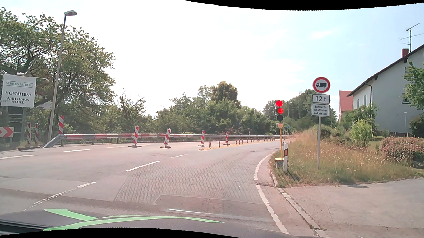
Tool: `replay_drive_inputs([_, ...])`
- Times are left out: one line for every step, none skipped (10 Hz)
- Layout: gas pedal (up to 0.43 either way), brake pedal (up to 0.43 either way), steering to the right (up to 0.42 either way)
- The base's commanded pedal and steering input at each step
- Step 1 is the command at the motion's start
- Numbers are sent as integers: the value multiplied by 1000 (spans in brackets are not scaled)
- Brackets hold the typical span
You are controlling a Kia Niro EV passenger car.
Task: Follow the waypoints while adhering to traffic rules and regulations
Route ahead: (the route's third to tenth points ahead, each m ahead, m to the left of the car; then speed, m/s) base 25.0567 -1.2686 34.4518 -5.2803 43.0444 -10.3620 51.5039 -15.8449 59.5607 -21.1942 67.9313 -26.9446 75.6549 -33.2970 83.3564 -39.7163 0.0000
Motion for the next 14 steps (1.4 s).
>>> replay_drive_inputs([0, 354, 72])
replay_drive_inputs([0, 354, 72])
replay_drive_inputs([0, 354, 72])
replay_drive_inputs([0, 354, 72])
replay_drive_inputs([0, 360, 72])
replay_drive_inputs([0, 360, 72])
replay_drive_inputs([0, 354, 71])
replay_drive_inputs([0, 354, 71])
replay_drive_inputs([0, 360, 71])
replay_drive_inputs([0, 354, 72])
replay_drive_inputs([0, 360, 71])
replay_drive_inputs([0, 360, 72])
replay_drive_inputs([0, 360, 72])
replay_drive_inputs([0, 360, 72])
